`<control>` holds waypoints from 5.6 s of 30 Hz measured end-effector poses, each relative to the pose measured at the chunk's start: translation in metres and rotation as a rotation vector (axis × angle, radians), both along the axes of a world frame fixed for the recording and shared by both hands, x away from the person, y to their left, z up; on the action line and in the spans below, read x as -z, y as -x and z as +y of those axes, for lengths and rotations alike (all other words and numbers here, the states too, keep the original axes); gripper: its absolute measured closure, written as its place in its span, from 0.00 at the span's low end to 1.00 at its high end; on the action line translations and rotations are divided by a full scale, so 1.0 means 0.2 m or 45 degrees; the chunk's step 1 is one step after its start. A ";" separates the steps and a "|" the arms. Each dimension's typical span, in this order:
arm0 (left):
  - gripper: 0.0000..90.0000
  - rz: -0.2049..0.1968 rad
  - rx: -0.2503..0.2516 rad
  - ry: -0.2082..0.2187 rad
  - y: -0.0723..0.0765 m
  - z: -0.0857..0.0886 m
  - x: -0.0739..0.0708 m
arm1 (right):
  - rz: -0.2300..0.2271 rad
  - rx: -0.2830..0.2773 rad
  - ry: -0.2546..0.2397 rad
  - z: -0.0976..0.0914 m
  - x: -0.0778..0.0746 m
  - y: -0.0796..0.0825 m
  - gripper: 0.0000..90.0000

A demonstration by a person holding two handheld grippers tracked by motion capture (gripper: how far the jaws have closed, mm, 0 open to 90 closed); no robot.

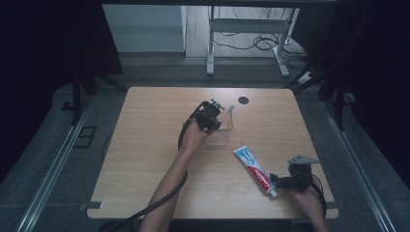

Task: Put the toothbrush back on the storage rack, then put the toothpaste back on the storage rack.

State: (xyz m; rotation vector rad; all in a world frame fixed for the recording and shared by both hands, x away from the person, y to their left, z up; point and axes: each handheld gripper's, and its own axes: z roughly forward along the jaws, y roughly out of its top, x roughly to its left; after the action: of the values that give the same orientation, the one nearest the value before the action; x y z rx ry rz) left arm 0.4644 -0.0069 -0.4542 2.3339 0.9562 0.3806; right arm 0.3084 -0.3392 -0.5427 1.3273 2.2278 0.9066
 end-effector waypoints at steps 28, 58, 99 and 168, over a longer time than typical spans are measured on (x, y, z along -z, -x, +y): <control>0.31 -0.038 0.022 0.122 0.10 0.06 -0.13 | -0.001 0.001 0.000 0.00 0.00 0.00 0.00; 0.14 -0.042 0.044 0.184 0.28 0.25 -0.21 | 0.000 0.002 -0.001 0.00 0.00 0.00 0.00; 0.14 -0.106 -0.028 0.216 0.55 0.63 -0.02 | 0.000 0.002 -0.002 0.00 0.00 0.00 0.00; 0.14 -0.091 -0.090 0.113 0.84 0.72 0.43 | 0.010 0.006 0.005 0.01 -0.01 0.01 0.02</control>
State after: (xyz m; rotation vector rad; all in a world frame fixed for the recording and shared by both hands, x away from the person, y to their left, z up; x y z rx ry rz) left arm 0.2970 0.1379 -0.5411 2.1967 1.0021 0.4382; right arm 0.3069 -0.3378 -0.5408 1.3360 2.2308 0.8959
